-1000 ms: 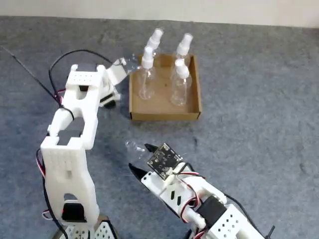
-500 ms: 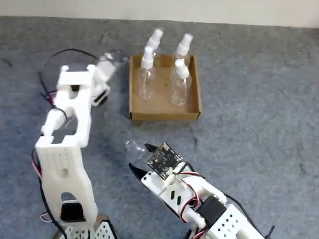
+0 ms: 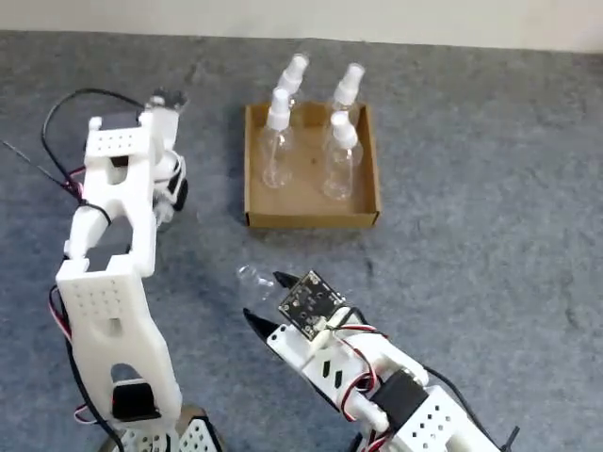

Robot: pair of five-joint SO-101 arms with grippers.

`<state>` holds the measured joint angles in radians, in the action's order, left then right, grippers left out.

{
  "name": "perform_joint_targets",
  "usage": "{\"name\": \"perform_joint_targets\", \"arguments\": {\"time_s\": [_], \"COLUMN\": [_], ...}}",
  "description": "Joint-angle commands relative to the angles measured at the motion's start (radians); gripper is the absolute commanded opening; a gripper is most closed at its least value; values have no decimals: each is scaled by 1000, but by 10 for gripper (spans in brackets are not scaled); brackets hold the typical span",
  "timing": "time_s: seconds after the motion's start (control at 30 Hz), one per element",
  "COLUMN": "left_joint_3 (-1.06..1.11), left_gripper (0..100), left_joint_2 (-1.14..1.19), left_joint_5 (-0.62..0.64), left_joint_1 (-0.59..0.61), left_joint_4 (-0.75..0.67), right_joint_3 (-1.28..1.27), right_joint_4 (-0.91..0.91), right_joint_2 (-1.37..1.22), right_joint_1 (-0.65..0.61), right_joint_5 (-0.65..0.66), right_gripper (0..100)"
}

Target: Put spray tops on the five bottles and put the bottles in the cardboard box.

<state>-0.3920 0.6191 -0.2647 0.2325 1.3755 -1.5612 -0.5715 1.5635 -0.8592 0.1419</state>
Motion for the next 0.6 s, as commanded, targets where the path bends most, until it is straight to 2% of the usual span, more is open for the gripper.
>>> {"name": "perform_joint_targets", "arguments": {"time_s": [0.0, 0.27, 0.4, 0.57], "left_joint_3": [-140, -160, -159, -162], "left_gripper": [146, 146, 146, 142], "left_joint_2": [-33, 16, 76, 108], "left_joint_5": [5, -106, -282, -288], "left_joint_1": [12, 15, 7, 15], "left_joint_4": [8, 5, 20, 35], "right_joint_3": [8, 8, 8, 8], "right_joint_4": [-4, -4, -4, -4], "right_joint_2": [16, 16, 16, 15], "right_joint_1": [12, 12, 12, 12], "right_joint_5": [-2, -2, -2, -2], "right_gripper": [4, 4, 4, 4]}}
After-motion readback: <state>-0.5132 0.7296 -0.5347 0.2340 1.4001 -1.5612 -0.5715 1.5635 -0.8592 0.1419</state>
